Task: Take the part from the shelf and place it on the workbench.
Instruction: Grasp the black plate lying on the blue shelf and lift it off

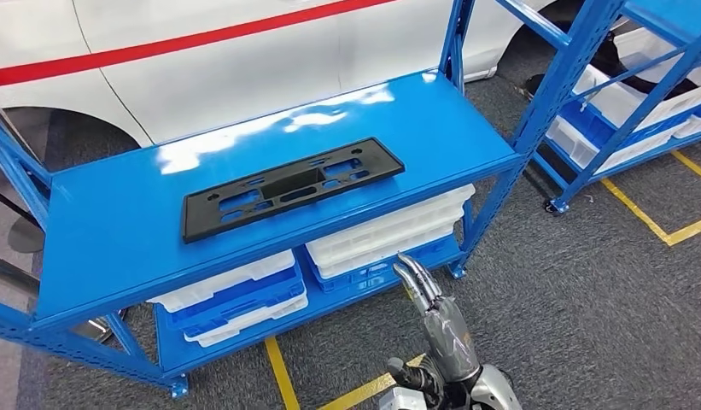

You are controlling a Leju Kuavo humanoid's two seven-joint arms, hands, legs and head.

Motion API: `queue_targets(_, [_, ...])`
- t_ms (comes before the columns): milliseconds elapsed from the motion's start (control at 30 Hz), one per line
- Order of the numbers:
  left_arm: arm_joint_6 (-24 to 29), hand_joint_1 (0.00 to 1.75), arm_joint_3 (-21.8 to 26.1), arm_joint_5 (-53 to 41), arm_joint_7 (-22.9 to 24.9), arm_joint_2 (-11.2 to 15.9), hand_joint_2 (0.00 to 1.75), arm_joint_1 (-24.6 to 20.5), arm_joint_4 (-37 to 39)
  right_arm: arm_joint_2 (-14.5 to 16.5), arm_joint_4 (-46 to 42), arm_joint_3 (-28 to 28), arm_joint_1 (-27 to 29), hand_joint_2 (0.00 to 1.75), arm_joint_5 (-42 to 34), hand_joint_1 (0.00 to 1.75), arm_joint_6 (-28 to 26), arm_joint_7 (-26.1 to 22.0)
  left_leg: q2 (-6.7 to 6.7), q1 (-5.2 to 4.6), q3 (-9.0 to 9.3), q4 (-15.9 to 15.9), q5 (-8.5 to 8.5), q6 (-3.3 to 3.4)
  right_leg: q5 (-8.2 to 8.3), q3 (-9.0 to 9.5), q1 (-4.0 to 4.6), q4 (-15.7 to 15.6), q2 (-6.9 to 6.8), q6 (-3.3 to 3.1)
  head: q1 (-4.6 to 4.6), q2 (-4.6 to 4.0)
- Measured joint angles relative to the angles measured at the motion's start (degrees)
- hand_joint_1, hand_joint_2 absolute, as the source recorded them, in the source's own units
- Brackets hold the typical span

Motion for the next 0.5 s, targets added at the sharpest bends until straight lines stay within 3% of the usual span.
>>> queue_targets(100, [0.1,0.0,0.0,0.0,0.0,0.0,0.0,-0.1,0.0,0.0,0.0,0.0,-0.1,0.0,-0.2,0.0,0.0,-0.1,0.05,0.17,-0.64,1.7,-1.39,-0.86,-0.18,0.62,-0.3,-0.6,0.06,-0.84,-0.03,0.0])
queue_targets(133, [0.1,0.0,0.0,0.0,0.0,0.0,0.0,-0.1,0.0,0.0,0.0,0.0,-0.1,0.0,-0.2,0.0,0.0,-0.1,0.03,0.27,-1.85,4.2,-2.68,-1.17,-0.29,0.97,-0.42,-0.8,-0.01,-1.13,-0.04,0.0])
queue_targets(200, [0.0,0.0,0.0,0.0,0.0,0.0,0.0,0.0,0.0,0.0,0.0,0.0,-0.2,0.0,-0.2,0.0,0.1,-0.1,0.02,0.42,-6.08,12.2,-5.69,-1.64,-0.7,1.44,-0.38,-0.9,-0.13,-1.51,-0.06,0.0])
queue_targets(233, [0.0,0.0,0.0,0.0,0.0,0.0,0.0,0.0,0.0,0.0,0.0,0.0,-0.2,0.0,-0.2,0.0,0.1,-0.1,0.02,0.48,-8.24,15.6,-6.42,-1.78,-0.92,1.67,-0.35,-0.9,-0.12,-1.59,-0.06,0.0])
queue_targets(267, [0.0,0.0,0.0,0.0,0.0,0.0,0.0,0.1,0.0,0.0,0.0,0.0,-0.2,0.0,-0.2,0.0,0.2,-0.1,0.03,0.51,-9.63,17.2,-5.98,-1.82,-1.17,1.99,-0.34,-0.9,-0.06,-1.6,-0.07,0.0])
queue_targets(300, [0.0,0.0,0.0,0.0,0.0,0.0,0.0,0.2,0.0,0.0,0.0,0.0,-0.2,0.0,-0.2,0.0,0.2,-0.1,0.03,0.53,-9.92,16.5,-4.27,-1.78,-1.46,2.4,-0.33,-0.9,0.02,-1.56,-0.07,0.0])
queue_targets(367, [0.0,0.0,0.0,0.0,0.0,0.0,0.0,0.2,0.0,0.0,0.0,0.0,-0.2,0.0,-0.2,0.0,0.3,-0.1,0.02,0.52,-7.67,9.4,1.05,-1.41,-2.15,3.36,-0.34,-0.9,0.17,-1.33,-0.06,0.0])
queue_targets(400, [0.0,0.0,0.0,0.0,0.0,0.0,0.0,0.2,0.0,0.0,0.0,0.0,-0.3,0.0,-0.3,0.0,0.3,-0.1,0.0,0.38,-6.23,5.9,2.86,-1.15,-2.5,3.7,-0.26,-0.9,0.22,-1.1,-0.05,0.0])
queue_targets(433, [0.0,0.0,0.0,0.0,0.0,0.0,0.0,0.2,0.0,0.0,0.0,0.0,-0.3,0.0,-0.3,0.0,0.4,-0.1,-0.02,0.25,-5.11,3.2,3.63,-0.85,-2.77,3.84,-0.19,-0.8,0.25,-0.84,-0.06,0.0])
queue_targets(500, [0.0,0.0,0.0,0.0,0.0,0.0,0.0,0.1,0.0,0.0,0.1,0.0,-0.3,0.0,-0.3,0.0,0.4,-0.1,-0.04,0.0,-4.22,1.5,3.24,-0.47,-3.01,3.8,-0.05,-0.8,0.28,-0.46,-0.08,0.0])
